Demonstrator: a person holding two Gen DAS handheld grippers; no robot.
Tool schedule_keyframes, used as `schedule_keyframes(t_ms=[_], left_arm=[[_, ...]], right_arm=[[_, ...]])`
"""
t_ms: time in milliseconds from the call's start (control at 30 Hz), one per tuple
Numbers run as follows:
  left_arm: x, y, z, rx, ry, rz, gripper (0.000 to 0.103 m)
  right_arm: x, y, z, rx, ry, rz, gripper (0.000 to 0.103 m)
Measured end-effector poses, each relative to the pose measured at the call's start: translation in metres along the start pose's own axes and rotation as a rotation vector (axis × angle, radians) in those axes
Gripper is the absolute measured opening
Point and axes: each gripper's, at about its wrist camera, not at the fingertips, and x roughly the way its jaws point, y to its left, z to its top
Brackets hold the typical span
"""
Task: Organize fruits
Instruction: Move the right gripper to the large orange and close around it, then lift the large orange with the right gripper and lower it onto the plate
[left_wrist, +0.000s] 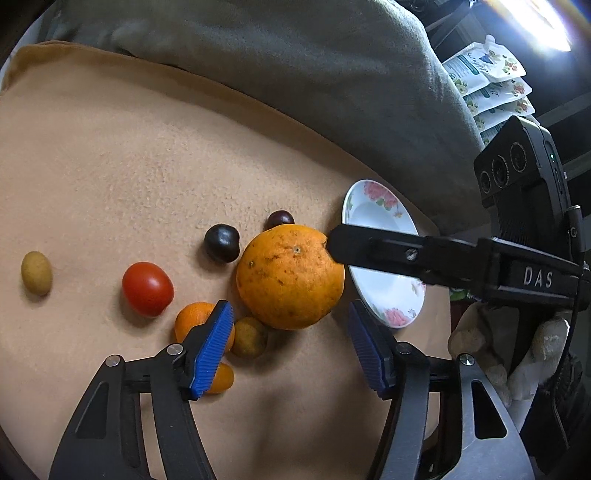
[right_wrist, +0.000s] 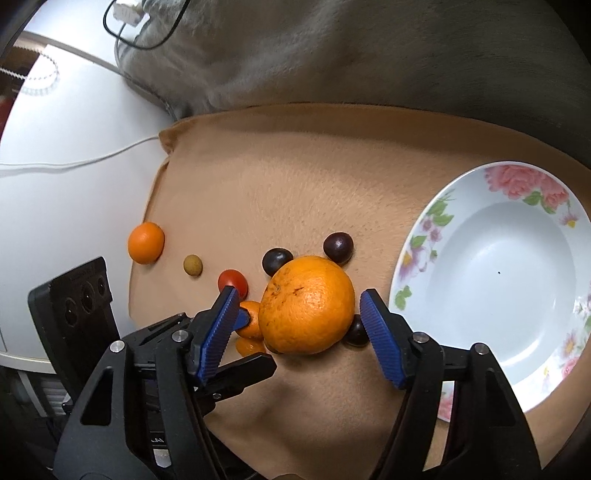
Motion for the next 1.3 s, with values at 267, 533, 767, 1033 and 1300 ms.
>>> schedule_keyframes(t_ms=[267,533,767,1033,1300], left_arm=[[0.011,-0.001,0.003,-0.001,0.014,-0.008,0.053],[0.016,-0.005,0.006,0.007,0.014,-0.011,0.052],[0.011,-0.002,0.005,0.009,0.007,-0.009,0.051],[0.008,-0.009,0.002,0.032,-0.008,0.016,0.051],[0.008,-0.020,0.001,0.060,-0.014,0.032,0.051]], right_arm=[[0.007,0.002,0.002,-0.022,0.021,-0.037,0.069],[0.014,0.004,0.001,-0.032,0.043,-0.041,0.068],[0.016,0.005,0.000,-0.038,0.035,-0.080,0.058],[0.013,0.005,-0.003,-0.043,0.023,-0.085,0.054],[0.005,0.007,-0.008,-0.046,0.011,-0.080,0.053]])
